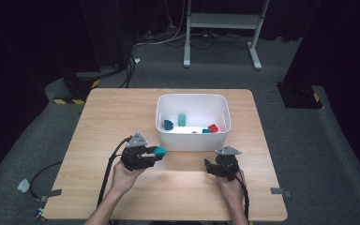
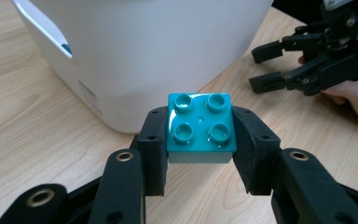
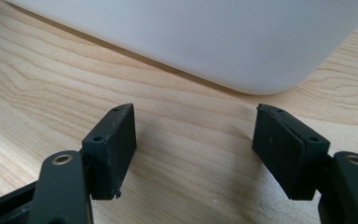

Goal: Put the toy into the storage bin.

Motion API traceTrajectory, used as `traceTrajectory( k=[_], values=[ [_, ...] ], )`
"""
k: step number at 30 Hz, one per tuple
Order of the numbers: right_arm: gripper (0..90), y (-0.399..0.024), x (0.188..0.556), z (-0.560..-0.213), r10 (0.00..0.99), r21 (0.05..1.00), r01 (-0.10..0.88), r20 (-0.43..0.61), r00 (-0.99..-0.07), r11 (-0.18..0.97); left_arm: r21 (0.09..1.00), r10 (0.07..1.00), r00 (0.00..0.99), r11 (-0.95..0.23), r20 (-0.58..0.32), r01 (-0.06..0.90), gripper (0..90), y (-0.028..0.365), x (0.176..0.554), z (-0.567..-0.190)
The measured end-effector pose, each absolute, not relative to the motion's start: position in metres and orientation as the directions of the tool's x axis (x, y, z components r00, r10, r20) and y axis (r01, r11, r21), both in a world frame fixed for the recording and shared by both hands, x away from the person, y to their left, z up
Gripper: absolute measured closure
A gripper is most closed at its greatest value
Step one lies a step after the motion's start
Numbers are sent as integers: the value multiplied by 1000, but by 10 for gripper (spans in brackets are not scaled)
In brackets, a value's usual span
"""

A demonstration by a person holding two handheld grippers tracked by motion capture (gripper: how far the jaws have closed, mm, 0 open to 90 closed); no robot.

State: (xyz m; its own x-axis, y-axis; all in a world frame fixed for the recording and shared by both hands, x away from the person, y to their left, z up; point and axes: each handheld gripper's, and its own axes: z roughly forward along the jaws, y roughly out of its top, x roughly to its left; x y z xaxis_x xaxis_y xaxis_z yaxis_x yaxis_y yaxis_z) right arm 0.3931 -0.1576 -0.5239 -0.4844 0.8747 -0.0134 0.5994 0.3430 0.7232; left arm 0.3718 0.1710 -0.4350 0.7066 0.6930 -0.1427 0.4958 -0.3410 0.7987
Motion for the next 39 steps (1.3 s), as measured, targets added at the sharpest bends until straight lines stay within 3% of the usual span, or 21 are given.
traceTrajectory(
  k=[13,39],
  values=[
    [303,-158,394,-524,875,723,600,-13,-484,343,809,679,727,-368,-103,458,588,167,392,-398],
    [302,-158,394,-524,874,723,600,-13,-485,343,833,669,730,-320,-140,453,588,157,434,-349]
  ],
)
